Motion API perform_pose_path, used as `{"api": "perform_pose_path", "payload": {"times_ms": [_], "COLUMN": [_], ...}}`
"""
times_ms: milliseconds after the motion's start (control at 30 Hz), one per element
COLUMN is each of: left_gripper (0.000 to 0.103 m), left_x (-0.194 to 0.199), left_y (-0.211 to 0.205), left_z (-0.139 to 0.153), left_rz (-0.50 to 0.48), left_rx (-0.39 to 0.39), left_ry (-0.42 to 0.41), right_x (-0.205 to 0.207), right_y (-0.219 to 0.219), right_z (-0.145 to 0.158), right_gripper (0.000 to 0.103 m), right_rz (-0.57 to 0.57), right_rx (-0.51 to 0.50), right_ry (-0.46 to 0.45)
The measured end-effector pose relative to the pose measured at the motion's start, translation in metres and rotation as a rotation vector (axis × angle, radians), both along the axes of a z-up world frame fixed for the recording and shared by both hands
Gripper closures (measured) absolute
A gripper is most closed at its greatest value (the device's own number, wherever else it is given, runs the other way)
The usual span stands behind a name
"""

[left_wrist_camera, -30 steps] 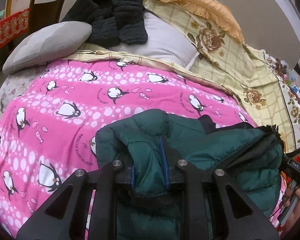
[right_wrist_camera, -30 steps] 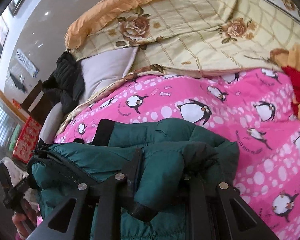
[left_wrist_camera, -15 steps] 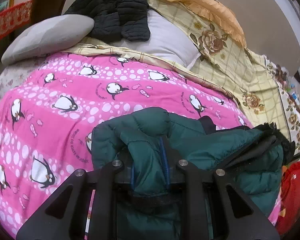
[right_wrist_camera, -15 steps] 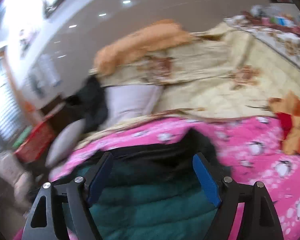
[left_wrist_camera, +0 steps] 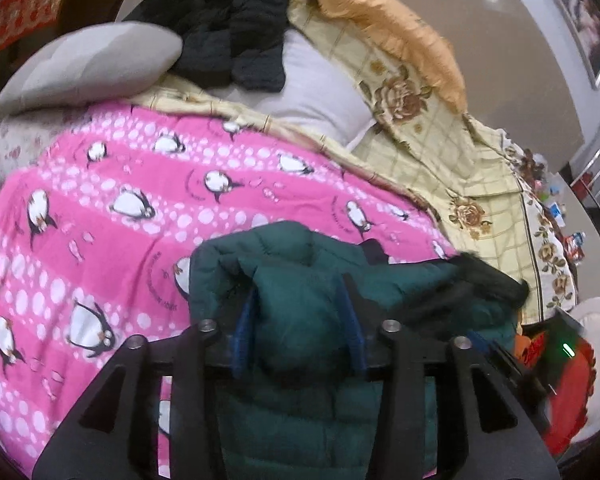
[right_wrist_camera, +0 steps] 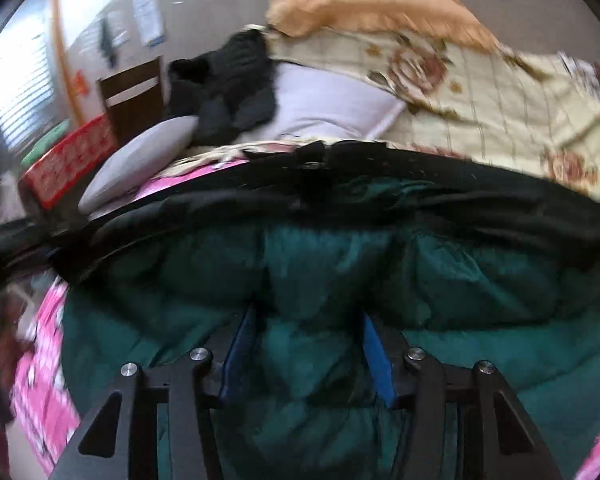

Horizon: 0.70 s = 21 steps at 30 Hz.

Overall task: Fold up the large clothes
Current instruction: 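Lift the hem with both tools and fold it toward the collar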

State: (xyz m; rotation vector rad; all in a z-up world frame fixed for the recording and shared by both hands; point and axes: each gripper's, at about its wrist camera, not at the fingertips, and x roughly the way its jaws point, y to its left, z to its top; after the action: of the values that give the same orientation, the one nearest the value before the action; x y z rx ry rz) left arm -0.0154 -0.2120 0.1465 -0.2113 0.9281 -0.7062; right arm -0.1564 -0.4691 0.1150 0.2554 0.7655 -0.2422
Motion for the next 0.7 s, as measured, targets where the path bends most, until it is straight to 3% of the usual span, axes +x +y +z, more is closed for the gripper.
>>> {"api": "perform_pose_path", "payload": {"times_ms": [33, 100, 200, 367, 533, 700], "left_gripper": [0.041, 0.032, 0.032, 0.032, 0.032, 0.032], "left_x": [-0.003, -0.008, -0.01, -0.019, -0.032, -0.037], "left_y": [0.003, 0.009, 0.013, -0.003, -0.018, -0.038], "left_z": [0.006, 0.016, 0.023, 0.014, 0.002, -0.006], "left_rz": [0.012, 0.033, 0.034, 0.016, 0.01, 0.015], "left_rx": [0.004, -0.007, -0.028, 0.066, 0.12, 0.17], "left_ry": [-0.031, -0.09, -0.108, -0.129, -0.174, -0.202], "right_x": [0.006, 0.02, 0.032, 0.031, 0.009, -0.037], "right_y": [-0.002, -0.009, -0.012, -0.016, -0.014, -0.018], "right_z": [-0.004, -0.015, -0.027, -0.028, -0.003, 0.025], "right_gripper": [0.053, 0.053, 0.052, 0.052, 0.053, 0.052], "right_rz": [-0.011, -0.033, -0.05, -0.058, -0.039, -0.045], "right_rx": [0.001, -0.005, -0.034, -0.029, 0.029, -0.021], "right_ry": [0.004, 0.016, 0.035, 0.041, 0.005, -0.014]}}
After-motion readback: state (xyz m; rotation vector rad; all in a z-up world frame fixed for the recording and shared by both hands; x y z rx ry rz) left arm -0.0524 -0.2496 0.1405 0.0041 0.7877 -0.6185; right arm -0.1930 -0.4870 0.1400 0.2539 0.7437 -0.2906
